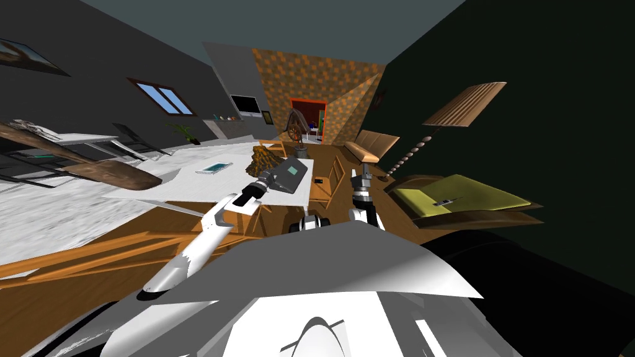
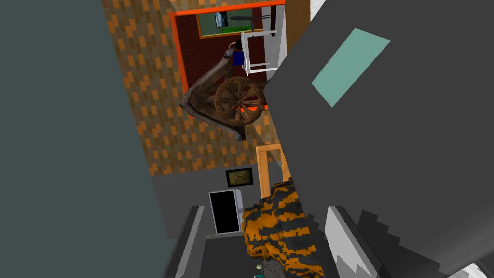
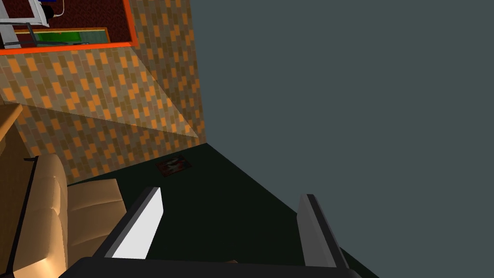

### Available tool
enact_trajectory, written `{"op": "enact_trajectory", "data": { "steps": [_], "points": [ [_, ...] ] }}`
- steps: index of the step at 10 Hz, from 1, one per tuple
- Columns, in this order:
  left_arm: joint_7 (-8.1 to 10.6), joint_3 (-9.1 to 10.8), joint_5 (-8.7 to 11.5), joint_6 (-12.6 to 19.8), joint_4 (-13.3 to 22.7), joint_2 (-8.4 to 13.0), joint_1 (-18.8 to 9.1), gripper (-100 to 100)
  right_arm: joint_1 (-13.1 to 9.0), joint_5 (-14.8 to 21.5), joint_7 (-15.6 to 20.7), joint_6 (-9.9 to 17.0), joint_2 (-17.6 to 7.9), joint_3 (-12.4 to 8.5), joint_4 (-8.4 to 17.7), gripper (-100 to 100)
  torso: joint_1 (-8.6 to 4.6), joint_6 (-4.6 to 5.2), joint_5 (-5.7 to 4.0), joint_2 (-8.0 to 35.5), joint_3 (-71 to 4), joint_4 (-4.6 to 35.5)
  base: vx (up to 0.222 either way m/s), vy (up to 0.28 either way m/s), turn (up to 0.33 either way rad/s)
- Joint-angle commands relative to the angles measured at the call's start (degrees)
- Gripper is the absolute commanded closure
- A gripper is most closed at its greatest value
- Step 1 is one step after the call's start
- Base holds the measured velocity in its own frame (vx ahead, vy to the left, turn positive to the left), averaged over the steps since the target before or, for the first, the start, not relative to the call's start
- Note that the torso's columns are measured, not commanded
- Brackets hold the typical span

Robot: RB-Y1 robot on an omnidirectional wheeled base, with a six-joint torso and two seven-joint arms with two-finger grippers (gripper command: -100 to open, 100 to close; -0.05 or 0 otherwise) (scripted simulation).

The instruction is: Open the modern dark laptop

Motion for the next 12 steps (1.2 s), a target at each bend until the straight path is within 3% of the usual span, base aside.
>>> {"op": "enact_trajectory", "data": {
  "steps": [1,3,5,6,12],
  "points": [
    [-1.81,-0.30,-1.0,2.6,2.1,1.8,0.4,-100,0.0,0.0,0.0,0.0,0.0,0.0,0.0,0,0.14,-0.01,0.05,0.0,0.0,0.0,-0.002,0.003,0.010],
    [-2.91,-0.40,-1.5,4.2,3.5,3.4,0.7,-100,0.0,0.0,0.0,0.0,0.0,0.0,0.0,0,0.28,-0.01,0.09,0.0,0.0,0.0,-0.001,0.009,0.008],
    [-2.42,-0.18,-1.0,4.2,2.4,3.5,0.7,-100,0.0,0.0,0.0,0.0,0.0,0.0,0.0,0,0.24,0.00,0.08,0.0,0.0,0.0,-0.001,0.003,0.002],
    [-1.27,-0.15,-0.4,6.1,-0.4,5.2,0.9,-100,0.0,0.0,0.0,0.0,0.0,0.0,0.0,0,0.21,-0.01,0.07,0.0,0.0,0.0,0.023,0.007,0.057],
    [2.15,-0.05,1.1,11.9,-8.7,10.4,1.5,-100,0.0,0.0,0.0,0.0,0.0,0.0,0.0,0,0.24,-0.01,0.08,0.0,0.0,0.0,0.031,0.000,0.037]
  ]
}}
